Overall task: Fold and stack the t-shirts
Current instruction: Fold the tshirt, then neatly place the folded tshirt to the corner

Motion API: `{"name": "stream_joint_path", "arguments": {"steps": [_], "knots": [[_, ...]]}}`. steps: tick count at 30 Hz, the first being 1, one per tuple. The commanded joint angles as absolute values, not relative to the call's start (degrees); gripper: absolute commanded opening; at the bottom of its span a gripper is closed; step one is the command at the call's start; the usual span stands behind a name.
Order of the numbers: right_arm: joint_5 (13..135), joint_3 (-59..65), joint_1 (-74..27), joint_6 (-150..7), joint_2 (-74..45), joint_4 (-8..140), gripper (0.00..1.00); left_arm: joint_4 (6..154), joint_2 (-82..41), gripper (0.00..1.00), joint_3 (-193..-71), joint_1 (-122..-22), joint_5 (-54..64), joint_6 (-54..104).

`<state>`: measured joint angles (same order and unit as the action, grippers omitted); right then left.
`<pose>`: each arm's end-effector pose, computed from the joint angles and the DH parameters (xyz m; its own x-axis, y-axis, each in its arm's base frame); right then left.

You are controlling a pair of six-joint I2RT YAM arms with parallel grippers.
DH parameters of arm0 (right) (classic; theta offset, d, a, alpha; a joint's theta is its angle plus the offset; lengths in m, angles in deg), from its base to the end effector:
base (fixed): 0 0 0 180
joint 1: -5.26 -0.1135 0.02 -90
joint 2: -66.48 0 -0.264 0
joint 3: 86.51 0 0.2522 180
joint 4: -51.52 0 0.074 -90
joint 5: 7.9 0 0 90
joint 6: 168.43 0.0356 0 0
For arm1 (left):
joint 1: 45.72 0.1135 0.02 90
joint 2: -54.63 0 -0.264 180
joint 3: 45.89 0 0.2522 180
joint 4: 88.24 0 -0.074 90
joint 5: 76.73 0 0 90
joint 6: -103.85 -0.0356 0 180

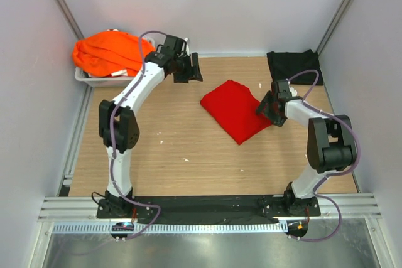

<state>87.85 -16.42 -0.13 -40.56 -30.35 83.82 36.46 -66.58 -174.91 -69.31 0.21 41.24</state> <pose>0.3318 0.0277 0.1683 -0.6998 0.5475 -0.4588 0.4908 0.8352 0.2480 0.4368 -0.1995 0.2934 -0.8435 -0.1207 -0.5233 0.1596 0.8741 -0.4588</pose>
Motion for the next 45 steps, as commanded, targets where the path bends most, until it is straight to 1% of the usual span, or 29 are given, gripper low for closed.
{"name": "stream_joint_path", "arguments": {"steps": [1,3,5,6,7,10,11,14,17,23,28,30,32,34,35,37,38,40,45], "knots": [[88.9,-15.4,0.2,-43.4,-24.4,86.6,0.81,31.6,-59.6,0.65,-171.9,-69.2,6.7,41.1],[89.2,-13.7,0.2,-44.8,-22.6,88.0,0.85,29.1,-55.5,0.64,-170.4,-69.2,8.9,41.4],[89.0,-12.9,0.2,-44.9,-19.5,89.4,0.85,26.9,-51.9,0.64,-165.7,-69.2,9.9,43.3],[88.4,-12.9,0.2,-44.5,-18.4,89.6,0.85,27.2,-47.5,0.64,-163.4,-69.3,9.0,43.5],[88.1,-13.2,0.2,-44.2,-17.5,90.1,0.85,27.5,-45.3,0.64,-157.6,-69.3,8.8,43.8],[86.7,-16.0,0.2,-42.3,-14.4,90.1,0.85,27.1,-36.5,0.65,-149.4,-69.4,10.7,43.2],[86.1,-17.1,0.2,-41.5,-13.7,89.3,0.85,26.5,-34.2,0.65,-145.0,-69.4,11.4,42.8],[84.5,-21.9,0.4,-39.3,-11.8,86.5,0.85,23.6,-26.6,0.65,-138.4,-69.4,12.9,42.3],[80.0,-25.4,1.3,-37.7,-12.6,82.3,0.85,21.5,-19.8,0.65,-134.9,-69.4,14.8,42.3],[78.8,-27.7,1.6,-36.1,-17.9,76.4,0.85,21.1,-8.2,0.66,-128.0,-69.4,17.1,42.6],[78.5,-27.9,1.7,-34.8,-22.5,73.6,0.84,20.5,-4.3,0.66,-125.0,-69.4,21.1,41.6],[78.9,-28.4,1.7,-34.4,-24.3,72.7,0.8,20.6,-3.0,0.66,-124.2,-69.4,22.1,41.2],[78.9,-28.5,1.9,-34.0,-26.2,71.0,0.71,21.1,-2.1,0.66,-122.8,-69.4,22.8,40.9],[78.5,-27.8,2.1,-34.3,-28.0,69.5,0.59,22.4,-0.3,0.66,-121.6,-69.4,23.0,40.9],[78.4,-26.7,2.2,-34.6,-28.8,69.3,0.44,22.9,0.3,0.66,-120.5,-69.4,23.0,41.0],[78.3,-24.4,2.5,-36.4,-31.8,69.6,0.29,23.6,1.9,0.66,-119.6,-69.4,23.6,41.2],[78.7,-21.8,2.5,-37.1,-32.6,69.8,0.13,23.9,2.3,0.67,-119.1,-69.4,23.9,41.3],[79.5,-18.9,2.5,-40.3,-34.8,70.5,0.01,24.7,3.3,0.68,-118.4,-69.4,24.7,41.4],[81.6,-3.3,2.6,-49.8,-39.2,77.2,0.01,25.5,3.5,0.68,-117.3,-69.4,25.0,41.6]]}}
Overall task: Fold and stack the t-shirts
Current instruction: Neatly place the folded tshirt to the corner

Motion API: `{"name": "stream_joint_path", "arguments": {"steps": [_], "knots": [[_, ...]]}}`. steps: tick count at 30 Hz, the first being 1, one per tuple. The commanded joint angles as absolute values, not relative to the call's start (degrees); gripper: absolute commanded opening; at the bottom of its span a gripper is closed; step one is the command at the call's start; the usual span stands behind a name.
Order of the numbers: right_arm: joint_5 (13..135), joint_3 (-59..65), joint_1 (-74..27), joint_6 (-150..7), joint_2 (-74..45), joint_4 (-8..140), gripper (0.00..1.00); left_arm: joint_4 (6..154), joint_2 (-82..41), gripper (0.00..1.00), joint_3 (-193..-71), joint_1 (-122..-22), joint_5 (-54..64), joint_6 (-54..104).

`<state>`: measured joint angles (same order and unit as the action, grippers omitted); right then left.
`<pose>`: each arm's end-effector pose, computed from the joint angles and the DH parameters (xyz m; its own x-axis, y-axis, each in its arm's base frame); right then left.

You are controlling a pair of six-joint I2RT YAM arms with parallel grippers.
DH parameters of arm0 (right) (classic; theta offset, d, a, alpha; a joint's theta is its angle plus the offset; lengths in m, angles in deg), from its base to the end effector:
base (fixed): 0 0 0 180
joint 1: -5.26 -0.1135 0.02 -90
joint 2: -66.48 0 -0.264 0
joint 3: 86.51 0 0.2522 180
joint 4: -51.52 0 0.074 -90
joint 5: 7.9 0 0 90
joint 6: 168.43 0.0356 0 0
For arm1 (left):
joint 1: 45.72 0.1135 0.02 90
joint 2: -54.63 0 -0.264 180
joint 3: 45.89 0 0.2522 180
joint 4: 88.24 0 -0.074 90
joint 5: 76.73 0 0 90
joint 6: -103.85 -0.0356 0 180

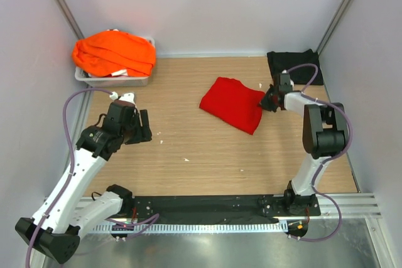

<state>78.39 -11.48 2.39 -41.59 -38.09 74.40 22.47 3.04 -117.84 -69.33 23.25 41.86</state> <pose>0.3720 0.0210 0.1579 -0.6870 0.5646 -0.4573 0.4030 0.8198 0.4067 0.1528 -0.0601 0.3259 -0.7461 -0.1786 -0.6414 -0.0683 0.9788 -0.1932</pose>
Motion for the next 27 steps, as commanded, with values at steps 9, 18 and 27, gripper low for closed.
{"name": "stream_joint_path", "arguments": {"steps": [9,18,27], "knots": [[88.5,26.4,4.1,-65.3,-49.8,90.9,0.01,26.0,3.1,0.68,-116.8,-69.3,24.0,41.6],[94.9,57.8,4.5,-73.9,-65.0,101.9,0.01,26.3,2.3,0.67,-116.7,-69.3,23.7,41.6],[97.1,67.8,7.1,-76.7,-67.5,100.8,0.01,26.4,1.0,0.66,-116.6,-69.2,23.6,41.7]]}}
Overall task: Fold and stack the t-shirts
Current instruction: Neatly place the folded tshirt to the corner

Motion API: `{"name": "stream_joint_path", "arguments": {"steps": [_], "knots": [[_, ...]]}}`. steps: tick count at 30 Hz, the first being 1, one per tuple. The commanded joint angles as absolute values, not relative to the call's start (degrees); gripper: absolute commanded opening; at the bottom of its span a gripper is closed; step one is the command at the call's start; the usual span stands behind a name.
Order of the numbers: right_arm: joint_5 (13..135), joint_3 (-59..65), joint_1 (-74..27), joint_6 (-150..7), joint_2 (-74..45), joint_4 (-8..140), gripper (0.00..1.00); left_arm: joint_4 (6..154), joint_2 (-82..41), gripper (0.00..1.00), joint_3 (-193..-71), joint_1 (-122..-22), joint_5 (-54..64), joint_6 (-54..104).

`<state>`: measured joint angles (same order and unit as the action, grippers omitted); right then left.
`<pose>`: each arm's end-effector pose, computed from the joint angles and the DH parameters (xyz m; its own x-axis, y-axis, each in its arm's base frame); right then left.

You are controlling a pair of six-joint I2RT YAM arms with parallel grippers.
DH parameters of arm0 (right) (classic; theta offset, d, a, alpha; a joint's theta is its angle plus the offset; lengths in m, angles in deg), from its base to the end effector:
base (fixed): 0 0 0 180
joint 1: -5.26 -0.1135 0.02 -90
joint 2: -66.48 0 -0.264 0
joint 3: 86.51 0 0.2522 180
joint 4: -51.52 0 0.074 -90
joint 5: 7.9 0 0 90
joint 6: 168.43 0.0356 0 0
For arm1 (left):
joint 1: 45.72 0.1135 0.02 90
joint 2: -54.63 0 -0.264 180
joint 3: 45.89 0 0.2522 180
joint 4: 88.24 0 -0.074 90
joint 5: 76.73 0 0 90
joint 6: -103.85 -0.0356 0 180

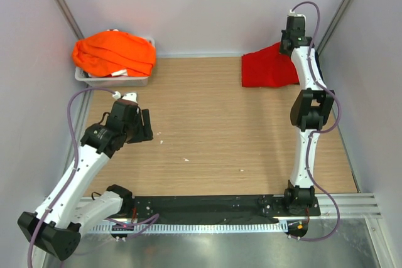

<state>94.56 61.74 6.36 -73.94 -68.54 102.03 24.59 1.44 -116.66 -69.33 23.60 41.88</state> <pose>0.5385 -0.0180 0.2920 -0.5888 0.0878 -0.8035 0.2372 0.9691 -0.0680 0.1610 -0.0634 0.3180 -0.7510 -0.1763 -0.6364 -0.0741 0.9801 -0.1841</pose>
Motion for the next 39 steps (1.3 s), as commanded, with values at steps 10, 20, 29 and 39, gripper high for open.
{"name": "stream_joint_path", "arguments": {"steps": [10,20,29,39], "knots": [[93.1,72.3,11.4,-77.8,-65.5,99.7,0.01,26.4,-0.3,0.65,-116.4,-69.2,23.3,41.7],[89.4,73.0,13.7,-76.2,-64.3,98.2,0.01,26.4,-0.9,0.64,-116.5,-69.2,23.3,41.7],[86.8,73.8,14.4,-75.4,-62.7,97.4,0.01,26.5,-0.7,0.64,-116.4,-69.2,23.4,41.7],[86.0,75.6,14.6,-74.4,-61.6,97.0,0.01,26.5,-0.6,0.64,-116.3,-69.2,23.4,41.7]]}}
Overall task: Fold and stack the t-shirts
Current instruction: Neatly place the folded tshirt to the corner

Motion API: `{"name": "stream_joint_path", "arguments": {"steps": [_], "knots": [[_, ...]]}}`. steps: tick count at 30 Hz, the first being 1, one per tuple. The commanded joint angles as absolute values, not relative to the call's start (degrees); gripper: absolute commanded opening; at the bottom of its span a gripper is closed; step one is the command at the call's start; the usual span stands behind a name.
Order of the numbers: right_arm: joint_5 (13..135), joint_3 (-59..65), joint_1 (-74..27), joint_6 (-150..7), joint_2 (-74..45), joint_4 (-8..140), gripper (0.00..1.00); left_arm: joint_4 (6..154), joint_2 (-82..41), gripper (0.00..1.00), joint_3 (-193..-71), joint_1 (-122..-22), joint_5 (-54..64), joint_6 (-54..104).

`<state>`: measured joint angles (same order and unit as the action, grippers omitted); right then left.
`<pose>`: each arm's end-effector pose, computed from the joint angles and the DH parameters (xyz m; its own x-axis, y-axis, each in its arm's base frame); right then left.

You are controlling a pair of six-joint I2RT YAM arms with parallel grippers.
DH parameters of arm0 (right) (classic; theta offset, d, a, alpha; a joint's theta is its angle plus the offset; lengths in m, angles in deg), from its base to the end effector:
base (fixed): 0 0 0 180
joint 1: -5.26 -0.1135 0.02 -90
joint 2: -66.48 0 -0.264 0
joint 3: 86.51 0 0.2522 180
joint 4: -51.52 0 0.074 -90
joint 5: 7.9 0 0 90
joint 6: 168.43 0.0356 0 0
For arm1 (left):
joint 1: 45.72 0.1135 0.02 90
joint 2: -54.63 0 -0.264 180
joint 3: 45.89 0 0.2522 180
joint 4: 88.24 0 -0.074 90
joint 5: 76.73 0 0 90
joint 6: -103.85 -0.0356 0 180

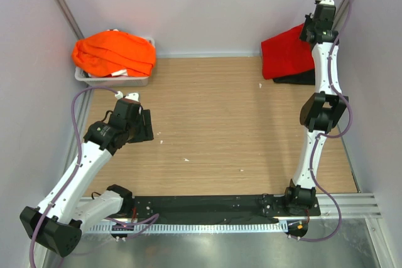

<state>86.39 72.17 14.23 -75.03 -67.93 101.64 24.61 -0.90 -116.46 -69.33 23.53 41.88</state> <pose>0.5263 -0.0858 0.3580 -0.4168 0.1257 -0.9003 0.2471 0.9688 0.0208 0.1685 -0.0667 0.3105 -0.7764 -0.1653 -0.6082 -0.0804 0.9831 -0.1645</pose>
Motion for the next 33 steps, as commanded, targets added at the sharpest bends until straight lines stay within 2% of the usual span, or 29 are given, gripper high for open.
{"name": "stream_joint_path", "arguments": {"steps": [1,17,22,23,24,25,26,27,33], "knots": [[86.1,75.5,14.6,-74.6,-61.5,97.0,0.01,26.6,-0.6,0.64,-116.3,-69.2,23.5,41.7],[83.9,72.2,18.7,-75.5,-65.2,93.7,0.01,26.5,-0.8,0.63,-116.4,-69.2,23.5,41.8],[84.0,70.9,19.9,-79.5,-70.4,85.7,0.02,26.5,-1.0,0.63,-116.3,-69.2,23.4,41.8],[87.0,71.0,20.1,-80.0,-72.5,84.7,0.06,26.5,-1.3,0.63,-116.3,-69.2,23.4,41.8],[88.8,70.8,20.2,-79.9,-73.3,83.4,0.17,26.4,-1.4,0.64,-116.2,-69.2,23.4,41.8],[91.5,70.4,20.5,-79.5,-74.3,80.6,0.68,26.4,-1.5,0.64,-116.3,-69.2,23.4,41.8],[96.2,70.2,20.6,-79.2,-75.7,79.6,0.91,26.3,-1.6,0.63,-116.3,-69.2,23.5,41.8],[98.2,70.6,20.7,-79.1,-76.3,78.3,1.0,26.3,-1.7,0.63,-116.4,-69.3,23.6,41.8],[108.0,67.2,20.9,-78.6,-72.1,75.3,1.0,26.2,-1.0,0.63,-116.3,-69.2,23.9,41.9]]}}
